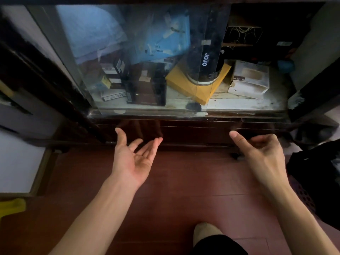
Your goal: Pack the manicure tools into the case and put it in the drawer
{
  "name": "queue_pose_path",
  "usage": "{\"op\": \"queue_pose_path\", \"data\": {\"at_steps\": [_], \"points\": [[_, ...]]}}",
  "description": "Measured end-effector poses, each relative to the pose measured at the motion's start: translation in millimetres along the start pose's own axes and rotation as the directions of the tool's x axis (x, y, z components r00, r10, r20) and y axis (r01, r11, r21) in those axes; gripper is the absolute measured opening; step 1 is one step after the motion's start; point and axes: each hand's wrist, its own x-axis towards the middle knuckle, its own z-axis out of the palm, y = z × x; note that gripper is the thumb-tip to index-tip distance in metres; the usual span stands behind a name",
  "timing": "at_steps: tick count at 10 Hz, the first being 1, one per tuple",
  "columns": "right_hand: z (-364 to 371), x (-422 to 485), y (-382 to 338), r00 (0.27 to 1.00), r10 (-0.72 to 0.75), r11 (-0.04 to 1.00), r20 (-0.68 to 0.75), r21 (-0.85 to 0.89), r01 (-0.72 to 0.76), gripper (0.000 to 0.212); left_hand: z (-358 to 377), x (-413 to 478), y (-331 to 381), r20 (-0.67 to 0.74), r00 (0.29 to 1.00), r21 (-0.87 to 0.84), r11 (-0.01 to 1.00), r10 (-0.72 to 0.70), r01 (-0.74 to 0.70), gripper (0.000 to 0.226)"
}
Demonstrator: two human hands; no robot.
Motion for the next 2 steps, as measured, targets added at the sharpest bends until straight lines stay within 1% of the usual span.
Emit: {"op": "queue_pose_path", "data": {"at_steps": [1, 2], "points": [[-12, -7, -3, 0.997, -0.003, 0.998, 0.081, 0.059, -0.002, 0.061, -7, -5, 2, 0.017, 1.000, 0.042, 0.999, 0.017, -0.017, 0.081], [-39, -32, -3, 0.982, -0.186, 0.979, 0.020, 0.081, 0.184, 0.050, -21, -23, -1, -0.035, 0.999, 0.112, 0.994, -0.017, 0.021, 0.061]]}}
